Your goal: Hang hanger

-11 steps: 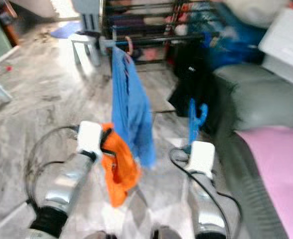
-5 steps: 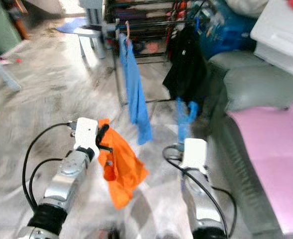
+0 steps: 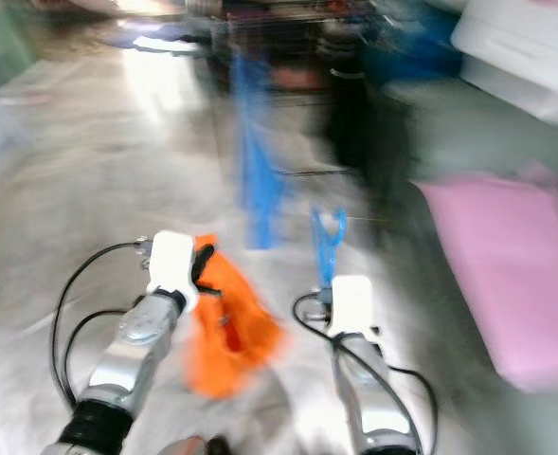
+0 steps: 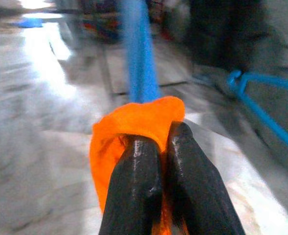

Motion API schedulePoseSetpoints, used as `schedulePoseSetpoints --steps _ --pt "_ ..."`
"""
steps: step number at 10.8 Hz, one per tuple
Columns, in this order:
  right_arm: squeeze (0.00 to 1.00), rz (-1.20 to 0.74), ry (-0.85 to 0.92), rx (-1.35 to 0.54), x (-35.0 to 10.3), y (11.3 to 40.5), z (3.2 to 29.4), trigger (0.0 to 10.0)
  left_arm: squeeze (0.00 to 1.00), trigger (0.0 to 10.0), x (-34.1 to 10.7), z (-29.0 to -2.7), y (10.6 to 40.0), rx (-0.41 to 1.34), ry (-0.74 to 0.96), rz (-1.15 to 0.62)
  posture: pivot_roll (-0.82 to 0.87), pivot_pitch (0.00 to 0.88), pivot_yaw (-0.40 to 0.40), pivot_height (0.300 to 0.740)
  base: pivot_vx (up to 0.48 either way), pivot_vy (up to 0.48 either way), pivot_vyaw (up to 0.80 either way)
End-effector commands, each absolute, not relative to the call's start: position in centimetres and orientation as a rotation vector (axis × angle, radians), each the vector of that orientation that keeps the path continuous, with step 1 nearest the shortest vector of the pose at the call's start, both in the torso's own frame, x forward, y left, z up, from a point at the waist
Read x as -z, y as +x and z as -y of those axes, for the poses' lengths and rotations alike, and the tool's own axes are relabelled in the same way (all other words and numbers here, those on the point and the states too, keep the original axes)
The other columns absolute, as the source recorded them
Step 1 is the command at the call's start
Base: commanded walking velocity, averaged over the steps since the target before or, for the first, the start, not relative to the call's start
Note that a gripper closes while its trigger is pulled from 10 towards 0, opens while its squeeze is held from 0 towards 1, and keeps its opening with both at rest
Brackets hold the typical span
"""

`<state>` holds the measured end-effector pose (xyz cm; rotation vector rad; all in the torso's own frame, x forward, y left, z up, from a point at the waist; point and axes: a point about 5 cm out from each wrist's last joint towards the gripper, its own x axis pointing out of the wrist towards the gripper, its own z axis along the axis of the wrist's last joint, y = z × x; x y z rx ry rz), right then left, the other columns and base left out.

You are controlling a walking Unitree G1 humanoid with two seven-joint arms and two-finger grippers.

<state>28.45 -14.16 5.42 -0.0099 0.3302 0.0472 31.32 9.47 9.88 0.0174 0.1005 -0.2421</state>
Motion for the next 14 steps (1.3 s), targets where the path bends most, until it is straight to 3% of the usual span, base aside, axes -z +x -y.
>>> schedulePoseSetpoints --steps 1,4,12,14 --pt "0.00 -0.331 -0.005 -0.029 -5.4 28.4 14.7 10.0 0.00 10.0 -10.2 -9.3 31.5 0.255 0.011 -0.095 -0.08 0.155 0.054 0.740 0.000 0.000 0.00" --pt "0.00 -0.354 0.007 -0.026 -5.1 28.6 14.5 10.0 0.00 10.0 -10.1 -9.8 31.6 0.242 0.008 -0.106 -0.06 0.136 0.043 0.740 0.000 0.320 0.00" --pt "0.00 -0.323 -0.051 -0.087 -5.5 30.0 13.5 10.0 0.00 10.0 -10.2 -8.2 31.4 0.282 0.006 -0.098 -0.06 0.099 0.029 0.740 0.000 0.480 -0.61" --pt "0.00 -0.313 -0.058 -0.096 -5.5 29.8 13.3 10.0 0.00 10.0 -9.9 -7.8 31.0 0.303 0.028 -0.092 -0.06 0.095 0.029 0.740 0.000 0.000 0.00"
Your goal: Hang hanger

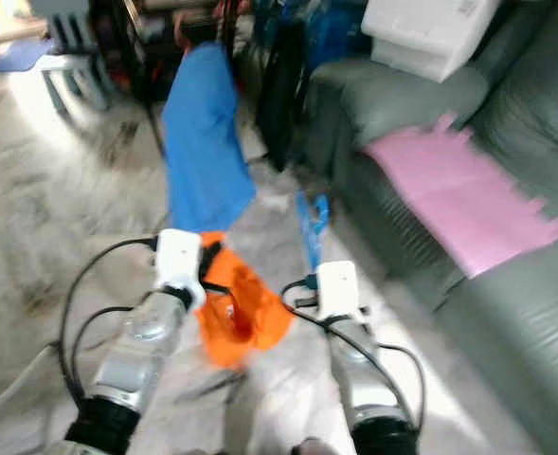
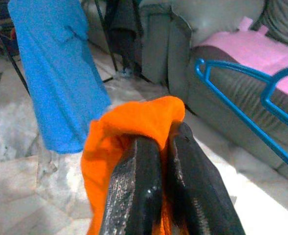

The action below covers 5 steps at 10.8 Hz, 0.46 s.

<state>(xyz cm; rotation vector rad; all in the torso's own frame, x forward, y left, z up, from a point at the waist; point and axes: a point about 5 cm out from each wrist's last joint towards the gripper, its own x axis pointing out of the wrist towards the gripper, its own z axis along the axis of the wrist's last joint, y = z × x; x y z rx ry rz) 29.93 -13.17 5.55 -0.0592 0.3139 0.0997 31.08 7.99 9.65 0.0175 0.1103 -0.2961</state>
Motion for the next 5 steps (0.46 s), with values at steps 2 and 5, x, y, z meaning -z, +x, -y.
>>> schedulePoseSetpoints --steps 2,5 --pt "0.00 -0.327 -0.062 -0.104 -5.2 29.7 13.4 10.0 0.00 10.0 -10.3 -7.7 31.7 0.282 0.048 -0.072 -0.05 0.088 0.016 0.740 0.000 0.000 0.00" --pt "0.00 -0.355 -0.093 -0.170 -5.0 29.3 14.3 10.0 0.00 10.0 -10.3 -8.6 34.9 0.105 0.141 -0.113 -0.07 0.072 0.014 0.740 0.000 0.000 0.00"
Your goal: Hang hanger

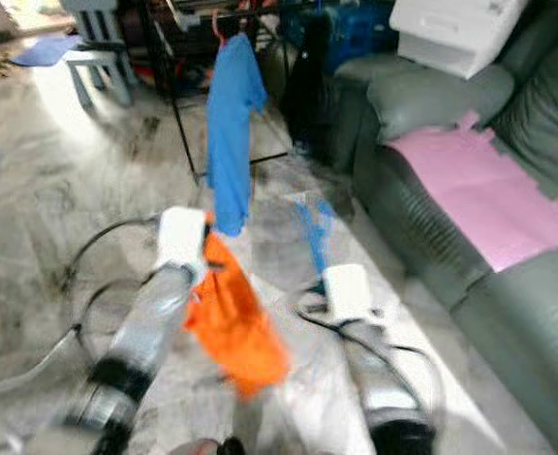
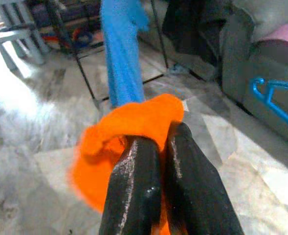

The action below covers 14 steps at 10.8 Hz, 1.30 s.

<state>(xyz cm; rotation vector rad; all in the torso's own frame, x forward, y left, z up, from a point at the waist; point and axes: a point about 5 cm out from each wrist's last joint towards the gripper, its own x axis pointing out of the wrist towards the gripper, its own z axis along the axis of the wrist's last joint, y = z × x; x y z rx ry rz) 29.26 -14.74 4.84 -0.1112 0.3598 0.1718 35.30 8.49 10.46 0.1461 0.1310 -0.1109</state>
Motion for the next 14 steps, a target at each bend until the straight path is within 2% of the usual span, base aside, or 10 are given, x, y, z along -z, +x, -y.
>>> schedulePoseSetpoints --steps 1,2,3,4,7,9,10,12,14 --pt "0.00 -0.368 -0.115 -0.232 -4.8 29.0 13.8 10.0 0.00 10.0 -11.4 -8.2 36.0 0.097 0.160 -0.100 -0.09 0.066 0.021 0.740 0.000 0.000 0.00" --pt "0.00 -0.377 -0.134 -0.289 -4.8 28.7 13.3 10.0 0.00 10.0 -12.6 -7.7 36.7 0.112 0.152 -0.069 -0.09 0.067 0.026 0.740 0.000 0.000 0.00" --pt "0.00 -0.392 -0.182 -0.408 -4.7 28.2 12.4 10.0 0.00 10.0 -13.3 -6.9 36.7 0.214 0.109 -0.025 -0.10 0.064 0.036 0.740 0.000 0.000 0.00" --pt "0.00 -0.395 -0.181 -0.398 -4.6 28.1 12.5 10.0 0.00 10.0 -13.0 -6.6 36.4 0.277 0.073 -0.016 -0.10 0.064 0.039 0.740 0.000 0.000 0.00" --pt "0.00 -0.395 -0.210 -0.441 -4.5 27.8 11.5 10.0 0.00 10.0 -11.0 -7.1 35.3 0.268 0.027 -0.050 -0.08 0.078 0.034 0.740 0.000 0.000 0.00" --pt "0.00 -0.403 -0.231 -0.512 -4.9 27.4 11.8 10.0 0.00 10.0 -11.0 -9.0 35.8 0.131 0.136 -0.034 -0.07 0.082 0.030 0.740 0.000 0.000 0.00" --pt "0.00 -0.444 -0.354 -0.627 -4.6 26.6 13.0 10.0 0.00 10.0 -10.7 -9.5 36.4 0.053 0.242 -0.088 -0.07 0.084 0.031 0.740 0.000 0.000 0.00" --pt "0.00 -0.503 -0.461 -0.730 -5.2 26.2 15.0 10.0 0.00 10.0 -10.9 -10.4 37.1 -0.025 0.260 -0.134 -0.08 0.085 0.047 0.740 0.000 0.000 0.00" --pt "0.00 -0.516 -0.459 -0.772 -6.6 26.2 16.5 10.0 0.00 10.0 -12.1 -11.4 38.1 -0.120 0.239 -0.138 -0.09 0.086 0.056 0.740 0.000 0.000 0.00"
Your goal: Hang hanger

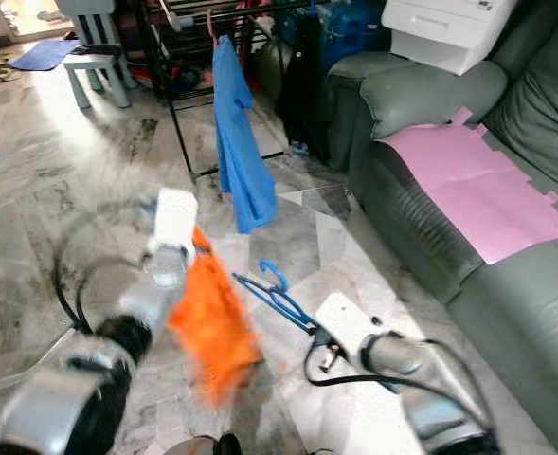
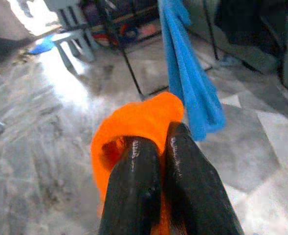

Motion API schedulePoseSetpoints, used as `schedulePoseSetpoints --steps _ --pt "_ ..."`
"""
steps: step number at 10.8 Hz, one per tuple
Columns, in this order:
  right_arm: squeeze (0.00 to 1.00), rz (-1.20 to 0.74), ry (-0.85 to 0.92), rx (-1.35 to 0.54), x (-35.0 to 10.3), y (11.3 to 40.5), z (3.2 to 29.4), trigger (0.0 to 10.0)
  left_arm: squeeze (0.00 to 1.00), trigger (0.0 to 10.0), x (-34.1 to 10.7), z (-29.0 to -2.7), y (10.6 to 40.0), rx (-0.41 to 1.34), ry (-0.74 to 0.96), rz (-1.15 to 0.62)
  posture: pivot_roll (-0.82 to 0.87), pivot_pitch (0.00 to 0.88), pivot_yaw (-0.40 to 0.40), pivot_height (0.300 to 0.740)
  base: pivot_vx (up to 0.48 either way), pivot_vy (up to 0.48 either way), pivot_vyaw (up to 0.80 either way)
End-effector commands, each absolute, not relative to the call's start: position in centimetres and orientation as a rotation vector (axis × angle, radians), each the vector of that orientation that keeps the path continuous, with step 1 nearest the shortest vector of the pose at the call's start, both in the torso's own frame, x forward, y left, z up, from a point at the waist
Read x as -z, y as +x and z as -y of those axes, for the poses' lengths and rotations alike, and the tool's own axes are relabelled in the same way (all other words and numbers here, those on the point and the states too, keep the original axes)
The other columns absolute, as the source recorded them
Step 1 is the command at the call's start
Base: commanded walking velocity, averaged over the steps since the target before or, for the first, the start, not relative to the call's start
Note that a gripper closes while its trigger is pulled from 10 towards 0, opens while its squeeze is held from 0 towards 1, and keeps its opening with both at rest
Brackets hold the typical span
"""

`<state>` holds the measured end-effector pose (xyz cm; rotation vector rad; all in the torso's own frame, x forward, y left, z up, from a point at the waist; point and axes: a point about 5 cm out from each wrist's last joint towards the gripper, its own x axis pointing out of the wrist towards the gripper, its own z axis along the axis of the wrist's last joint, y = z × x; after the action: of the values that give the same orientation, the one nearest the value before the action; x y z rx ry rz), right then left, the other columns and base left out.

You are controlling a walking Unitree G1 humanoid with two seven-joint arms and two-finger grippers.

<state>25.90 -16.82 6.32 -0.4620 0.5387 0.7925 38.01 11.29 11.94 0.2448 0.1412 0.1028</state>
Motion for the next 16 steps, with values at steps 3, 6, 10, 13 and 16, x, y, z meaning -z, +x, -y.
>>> schedulePoseSetpoints --steps 3,6,10,13,16 --pt "0.00 -0.498 -0.371 -1.015 -7.4 24.0 14.8 10.0 0.00 10.0 -12.0 -11.5 38.1 -0.137 0.268 -0.141 -0.08 0.089 0.057 0.740 0.000 0.000 0.00" --pt "0.00 -0.359 -0.409 -0.902 -8.3 26.1 14.3 10.0 0.00 10.0 -11.8 -11.6 38.0 -0.148 0.218 -0.170 -0.07 0.088 0.050 0.740 0.000 0.000 0.00" --pt "0.00 -0.171 -0.459 -0.697 -10.8 28.7 15.3 10.0 0.00 10.0 -13.6 -10.5 38.5 -0.074 0.113 -0.099 -0.08 0.089 0.040 0.740 0.000 0.000 0.00" --pt "0.00 -0.178 -0.426 -0.672 -10.0 28.8 15.8 10.0 0.00 10.0 -15.3 -9.6 38.7 0.015 -0.027 -0.049 -0.08 0.091 0.035 0.740 0.000 0.000 0.00" --pt "0.00 -0.267 -0.332 -0.691 -8.2 28.2 16.0 10.0 0.00 10.0 -16.9 -8.5 38.6 0.103 -0.077 0.030 -0.08 0.091 0.036 0.740 0.000 0.000 0.00"
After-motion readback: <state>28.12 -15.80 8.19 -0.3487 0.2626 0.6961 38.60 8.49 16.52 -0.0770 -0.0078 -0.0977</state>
